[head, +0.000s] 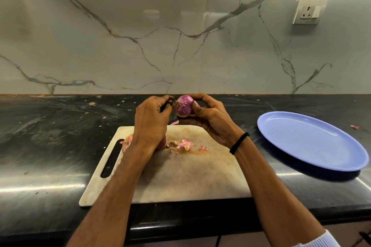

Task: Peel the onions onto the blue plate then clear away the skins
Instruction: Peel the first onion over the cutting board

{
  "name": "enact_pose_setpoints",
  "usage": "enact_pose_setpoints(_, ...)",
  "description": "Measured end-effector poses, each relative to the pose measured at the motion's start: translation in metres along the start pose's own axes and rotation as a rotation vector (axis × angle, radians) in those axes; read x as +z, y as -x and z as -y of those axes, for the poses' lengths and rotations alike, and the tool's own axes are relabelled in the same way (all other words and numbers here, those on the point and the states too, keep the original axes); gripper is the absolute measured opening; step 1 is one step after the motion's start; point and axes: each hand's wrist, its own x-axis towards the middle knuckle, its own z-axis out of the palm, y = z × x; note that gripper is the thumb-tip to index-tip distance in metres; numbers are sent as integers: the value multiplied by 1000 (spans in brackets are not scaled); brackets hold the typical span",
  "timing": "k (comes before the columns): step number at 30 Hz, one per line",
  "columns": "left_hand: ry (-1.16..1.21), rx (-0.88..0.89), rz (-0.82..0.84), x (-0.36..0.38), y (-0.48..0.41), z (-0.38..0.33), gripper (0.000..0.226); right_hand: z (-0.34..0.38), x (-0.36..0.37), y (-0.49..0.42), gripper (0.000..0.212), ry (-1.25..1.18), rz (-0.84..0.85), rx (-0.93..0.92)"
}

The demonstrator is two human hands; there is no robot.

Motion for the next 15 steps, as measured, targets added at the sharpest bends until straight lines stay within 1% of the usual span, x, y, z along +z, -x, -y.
enact_pose_setpoints(2, 0, -29, -24, -2, -1, 2, 33, 0, 0, 0, 36, -9, -9, -1)
enact_pose_setpoints(5, 50, -20, -43, -6, -3, 0, 42, -1, -1, -1, 36, 3, -23, -10)
enact_pose_setpoints(7, 92, -24, -32, -7, -3, -3, 49, -1, 0, -1, 40, 11, -29, -17)
enact_pose_setpoints(8, 106, -22, -27, -7, -3, -5, 49, -2, 0, -2, 43, 17, -31, -21)
enact_pose_setpoints(12, 135, 74, -38, -6, -1, -10, 30, -3, -1, -2, 48, 51, -44, -51)
enact_pose_setpoints(15, 120, 133, -33, -3, 0, -8, 28, -3, -2, -2, 49, 62, -43, -68)
